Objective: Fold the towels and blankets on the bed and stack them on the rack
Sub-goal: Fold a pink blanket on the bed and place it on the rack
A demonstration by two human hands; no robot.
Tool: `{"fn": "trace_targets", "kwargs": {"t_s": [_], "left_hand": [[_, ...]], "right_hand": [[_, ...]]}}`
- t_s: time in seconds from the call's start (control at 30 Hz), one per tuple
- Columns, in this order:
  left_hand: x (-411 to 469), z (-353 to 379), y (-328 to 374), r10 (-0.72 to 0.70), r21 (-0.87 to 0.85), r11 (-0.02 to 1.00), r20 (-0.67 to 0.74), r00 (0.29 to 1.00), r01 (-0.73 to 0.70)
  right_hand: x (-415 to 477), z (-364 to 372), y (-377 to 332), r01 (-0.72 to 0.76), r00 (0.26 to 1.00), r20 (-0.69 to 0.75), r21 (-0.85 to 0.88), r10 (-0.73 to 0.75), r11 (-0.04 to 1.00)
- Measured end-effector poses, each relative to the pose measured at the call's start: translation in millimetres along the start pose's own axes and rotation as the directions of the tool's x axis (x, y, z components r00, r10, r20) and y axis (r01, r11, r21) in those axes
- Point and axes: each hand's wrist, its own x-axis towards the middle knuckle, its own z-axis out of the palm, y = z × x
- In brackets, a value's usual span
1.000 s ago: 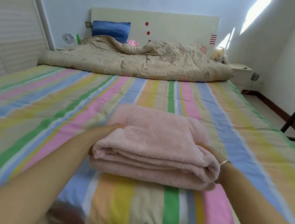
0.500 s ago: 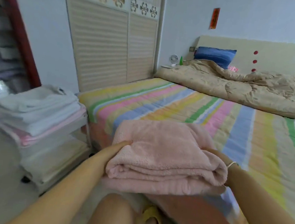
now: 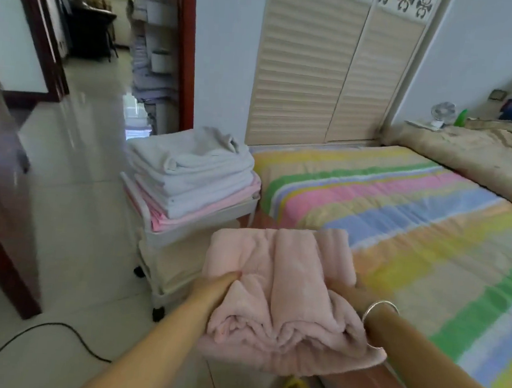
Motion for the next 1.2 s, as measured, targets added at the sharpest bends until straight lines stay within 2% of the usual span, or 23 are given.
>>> {"fn": "trace_targets", "kwargs": {"t_s": [0.03,0.1,0.17,0.2,0.4,0.47,0.57,0.73,0.97,1.1,1.2], "left_hand": [[13,-3,-3,-0.009,-0.076,0.997,-0.046,0.999,0.005],[57,-7,-18,-0.03,-0.129,0.991,-0.092,0.995,0.018],[93,-15,-32,-0.027,-0.149,0.989,-0.174,0.984,0.001],[108,-18,-38,-0.017,-0.154,0.988,-0.194,0.981,-0.013],[169,0,-66,-0.009,-0.112,0.994,-0.26,0.966,-0.021],[183,6,-77,-0.027,-0.121,0.993,-0.286,0.958,-0.008],[198,7,-86,-0.035,-0.147,0.989,-0.335,0.942,-0.016],[217,-3,-89,-0.082,-0.293,0.955,-0.403,0.911,-0.043],[268,-8,-77,-0.066,-0.416,0.885,-0.554,0.83,-0.208],[315,-19,-75,-0.035,-0.44,0.828,-0.661,0.75,-0.349],[345,-31,-77,0.004,-0.43,0.815,-0.666,0.746,-0.388]], "right_hand": [[4,11,-2,0.025,0.999,0.039,0.098,-0.029,0.995],[27,38,-1,-0.01,0.989,0.145,0.126,-0.008,0.992],[47,66,-2,0.025,0.972,0.229,0.144,-0.058,0.989],[65,81,5,-0.021,0.964,0.266,0.161,-0.023,0.987],[125,135,33,-0.087,0.946,0.321,0.135,0.039,0.987],[140,143,39,-0.08,0.947,0.321,0.135,0.033,0.988],[155,156,42,0.029,0.957,0.284,0.096,-0.055,0.995],[199,186,21,0.06,0.932,0.346,0.142,-0.107,0.988],[263,238,-26,0.132,0.912,0.37,0.151,-0.18,0.98],[291,271,-45,0.213,0.902,0.343,0.174,-0.262,0.961],[304,303,-54,0.243,0.916,0.28,0.182,-0.287,0.953]]}}
